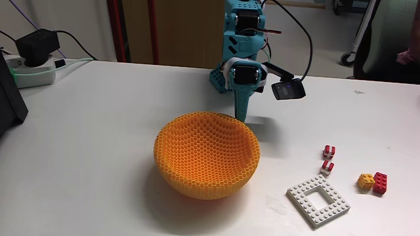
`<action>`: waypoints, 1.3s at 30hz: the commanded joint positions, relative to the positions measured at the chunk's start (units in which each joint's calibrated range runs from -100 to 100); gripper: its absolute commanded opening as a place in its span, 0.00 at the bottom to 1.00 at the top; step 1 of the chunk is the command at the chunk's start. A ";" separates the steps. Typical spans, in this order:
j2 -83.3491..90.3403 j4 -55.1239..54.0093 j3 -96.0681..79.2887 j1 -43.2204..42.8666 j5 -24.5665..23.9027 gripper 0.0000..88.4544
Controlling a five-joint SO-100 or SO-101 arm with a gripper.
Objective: Pick only small cubed objects and place them into the bowl
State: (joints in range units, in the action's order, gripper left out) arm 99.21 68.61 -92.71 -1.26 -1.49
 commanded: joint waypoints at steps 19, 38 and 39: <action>-16.45 -1.71 16.20 -15.89 -0.49 0.00; -77.43 -0.06 56.74 -40.87 1.27 0.04; -78.57 -0.49 57.42 -41.61 1.42 0.07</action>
State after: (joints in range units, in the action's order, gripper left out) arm 23.56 69.38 -39.90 -40.72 -0.51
